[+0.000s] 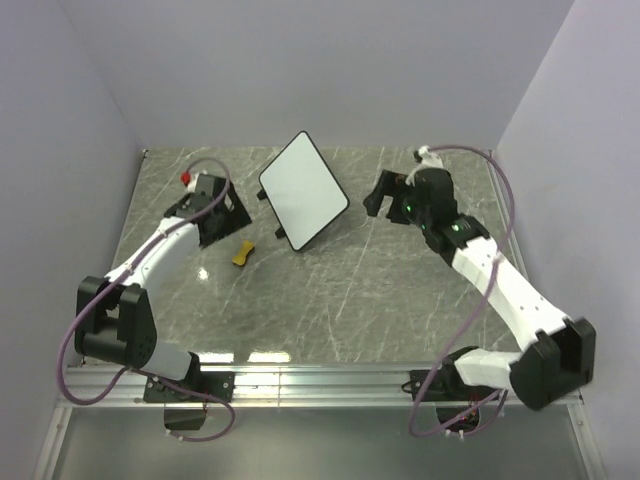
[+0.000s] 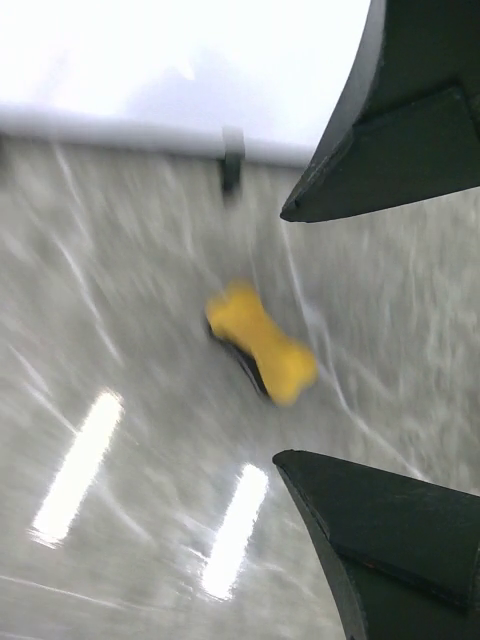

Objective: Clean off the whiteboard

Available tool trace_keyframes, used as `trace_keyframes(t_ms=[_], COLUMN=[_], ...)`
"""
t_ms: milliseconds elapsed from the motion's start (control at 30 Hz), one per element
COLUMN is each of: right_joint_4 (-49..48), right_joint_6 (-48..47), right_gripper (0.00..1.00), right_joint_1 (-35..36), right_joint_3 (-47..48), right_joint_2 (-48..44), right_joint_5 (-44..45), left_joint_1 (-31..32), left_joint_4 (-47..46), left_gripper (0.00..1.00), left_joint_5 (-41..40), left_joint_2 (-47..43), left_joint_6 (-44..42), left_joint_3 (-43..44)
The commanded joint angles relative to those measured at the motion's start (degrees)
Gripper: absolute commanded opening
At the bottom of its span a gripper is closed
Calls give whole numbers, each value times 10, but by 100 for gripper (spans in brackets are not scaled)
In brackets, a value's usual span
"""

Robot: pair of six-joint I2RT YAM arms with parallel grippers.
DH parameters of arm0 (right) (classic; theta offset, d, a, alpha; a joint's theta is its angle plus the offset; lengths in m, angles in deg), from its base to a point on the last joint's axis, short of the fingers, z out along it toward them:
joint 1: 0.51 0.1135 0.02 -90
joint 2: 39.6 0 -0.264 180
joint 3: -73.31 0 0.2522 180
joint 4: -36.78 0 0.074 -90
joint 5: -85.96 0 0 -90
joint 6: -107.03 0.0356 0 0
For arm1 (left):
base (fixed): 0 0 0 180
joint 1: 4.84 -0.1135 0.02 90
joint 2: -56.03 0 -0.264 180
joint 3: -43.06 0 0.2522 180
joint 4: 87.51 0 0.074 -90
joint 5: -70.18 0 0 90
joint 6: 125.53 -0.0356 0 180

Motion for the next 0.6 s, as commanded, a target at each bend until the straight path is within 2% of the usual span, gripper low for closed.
trace_keyframes(t_ms=[0,133,167,267,567], right_joint_4=[-82,-43,-10,38,-11], right_joint_6=[5,16,30,56,20], right_gripper=[100,100,100,100,100], right_joint_1=[-2,-1,-1,0,-1], right_joint_3=[-60,-48,-40,-12,-41], right_joint_2=[-100,-125,-123,-109,-117], right_joint_5=[53,47,71,82,26], left_joint_1=[20,39,40,43,44], left_joint_4=[46,96,99,95,78], left_gripper=[99,99,99,99,99], left_joint_5=[1,-21,-21,-19,-14], left_joint_2=[-9,9,10,11,1], left_joint_6=[-35,-50,-53,-63,-82], left_joint_3=[132,224,245,262,261])
